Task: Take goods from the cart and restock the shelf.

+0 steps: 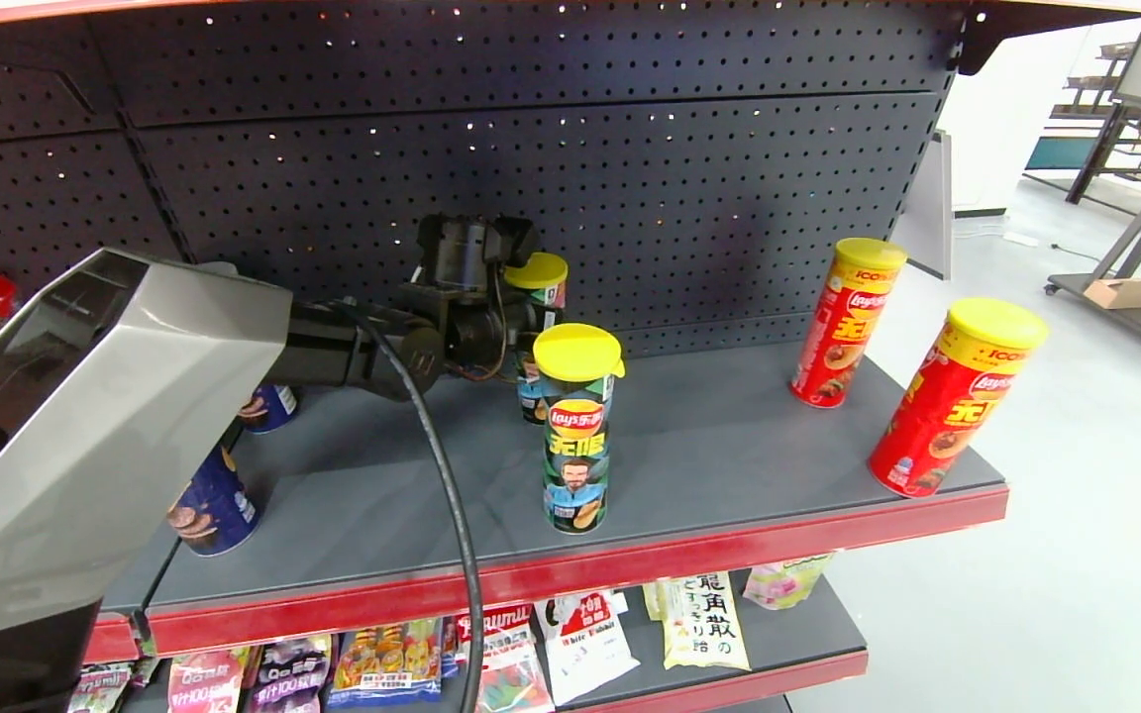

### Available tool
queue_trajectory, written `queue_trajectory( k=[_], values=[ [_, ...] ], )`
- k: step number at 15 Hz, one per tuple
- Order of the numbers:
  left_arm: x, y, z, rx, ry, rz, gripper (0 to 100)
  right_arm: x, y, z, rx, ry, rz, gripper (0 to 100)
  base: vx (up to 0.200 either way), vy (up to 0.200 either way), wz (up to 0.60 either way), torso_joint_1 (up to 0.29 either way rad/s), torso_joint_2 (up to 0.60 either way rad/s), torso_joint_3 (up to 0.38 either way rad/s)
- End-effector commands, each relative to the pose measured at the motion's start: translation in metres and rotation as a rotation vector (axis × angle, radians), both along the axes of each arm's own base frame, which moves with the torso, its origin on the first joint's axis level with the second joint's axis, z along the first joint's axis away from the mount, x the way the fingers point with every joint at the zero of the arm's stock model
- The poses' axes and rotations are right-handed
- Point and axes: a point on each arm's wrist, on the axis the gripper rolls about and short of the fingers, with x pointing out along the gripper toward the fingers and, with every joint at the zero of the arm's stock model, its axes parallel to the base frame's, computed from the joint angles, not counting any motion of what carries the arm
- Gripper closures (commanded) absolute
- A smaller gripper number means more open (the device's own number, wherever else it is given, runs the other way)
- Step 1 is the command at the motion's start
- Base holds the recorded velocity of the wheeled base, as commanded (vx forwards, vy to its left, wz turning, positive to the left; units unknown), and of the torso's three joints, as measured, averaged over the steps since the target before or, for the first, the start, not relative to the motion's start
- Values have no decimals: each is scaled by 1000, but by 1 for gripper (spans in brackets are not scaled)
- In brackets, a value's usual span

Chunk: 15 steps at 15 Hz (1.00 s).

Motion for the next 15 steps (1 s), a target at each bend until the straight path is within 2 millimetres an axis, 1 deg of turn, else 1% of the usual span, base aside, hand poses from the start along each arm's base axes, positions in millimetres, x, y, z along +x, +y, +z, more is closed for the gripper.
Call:
queue_trajectory(
  k=[1, 9, 12, 13, 15],
  values=[
    [0, 0, 1, 0, -2, 2, 100, 0, 0, 0, 0, 2, 1, 0, 0, 0, 0, 0, 0, 0],
    [0, 0, 5, 1, -13, 7, 100, 0, 0, 0, 0, 2, 1, 0, 0, 0, 0, 0, 0, 0],
    [-1, 1, 0, 16, 16, 7, 100, 0, 0, 0, 0, 2, 1, 0, 0, 0, 0, 0, 0, 0],
    [-1, 1, -1, 19, 25, 6, 0, 0, 0, 0, 0, 2, 1, 0, 0, 0, 0, 0, 0, 0],
    [-1, 1, 0, 18, 21, 5, 0, 0, 0, 0, 0, 2, 1, 0, 0, 0, 0, 0, 0, 0]
  ],
)
